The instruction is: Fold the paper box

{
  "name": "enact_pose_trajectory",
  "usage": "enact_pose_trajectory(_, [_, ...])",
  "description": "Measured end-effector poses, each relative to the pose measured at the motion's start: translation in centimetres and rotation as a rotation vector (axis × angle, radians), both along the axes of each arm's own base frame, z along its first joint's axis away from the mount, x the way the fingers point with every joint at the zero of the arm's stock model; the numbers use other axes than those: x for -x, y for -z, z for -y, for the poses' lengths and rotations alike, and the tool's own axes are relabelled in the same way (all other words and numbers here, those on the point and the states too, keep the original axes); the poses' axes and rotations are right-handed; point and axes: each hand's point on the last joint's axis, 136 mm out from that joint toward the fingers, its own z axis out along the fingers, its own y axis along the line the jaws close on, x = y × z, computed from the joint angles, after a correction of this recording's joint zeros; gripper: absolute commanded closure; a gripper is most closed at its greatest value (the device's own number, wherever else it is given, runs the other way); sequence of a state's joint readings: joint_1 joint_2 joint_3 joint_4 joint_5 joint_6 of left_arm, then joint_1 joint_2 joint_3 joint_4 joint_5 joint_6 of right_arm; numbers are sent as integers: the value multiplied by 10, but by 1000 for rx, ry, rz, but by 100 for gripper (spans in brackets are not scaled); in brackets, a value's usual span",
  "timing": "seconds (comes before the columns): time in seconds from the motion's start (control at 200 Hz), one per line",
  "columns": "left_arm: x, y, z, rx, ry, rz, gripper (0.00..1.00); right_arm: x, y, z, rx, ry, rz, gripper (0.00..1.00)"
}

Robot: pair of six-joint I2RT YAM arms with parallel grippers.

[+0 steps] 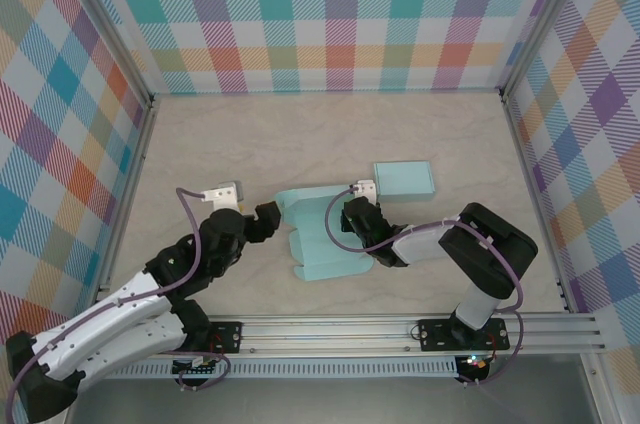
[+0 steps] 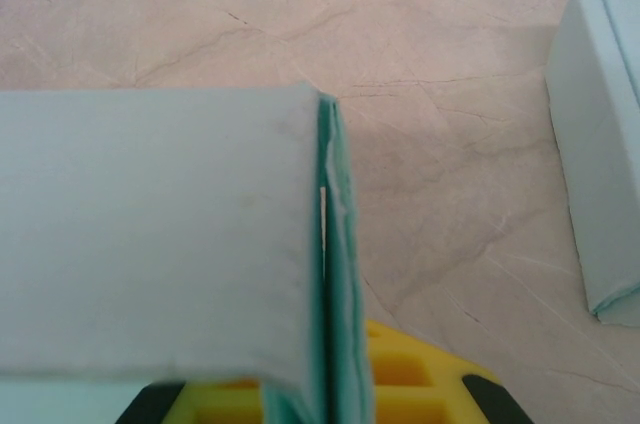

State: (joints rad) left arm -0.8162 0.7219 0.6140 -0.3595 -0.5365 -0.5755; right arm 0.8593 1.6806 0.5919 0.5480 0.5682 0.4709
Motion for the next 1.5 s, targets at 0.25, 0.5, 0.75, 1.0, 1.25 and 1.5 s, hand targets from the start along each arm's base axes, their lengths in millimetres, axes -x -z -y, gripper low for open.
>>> enact_pose_trajectory(0.25, [-20,42,-57,-129,-226,-148,16,0,0,0,1,0,-1,100])
enact_pose_trajectory(0.5, [-31,79,-55,-169,-230,-271,16,0,-1,-9,15,-49,-4,100])
enact_pose_trajectory(0.75, [-43,97,-43,-158,-204,-297,16,-3,-1,-26,5,-109,-11,100])
enact_pose_trajectory(1.0, [-42,124,-27,-111,-131,-341,16,-4,0,-30,0,-127,-5,100])
enact_pose_trajectory(1.25, [-38,126,-1,-28,19,-320,20,-4,-1,-33,2,-143,0,100])
enact_pose_trajectory(1.5, [-35,107,16,-6,145,-253,28,-5,-1,-34,-1,-144,2,100])
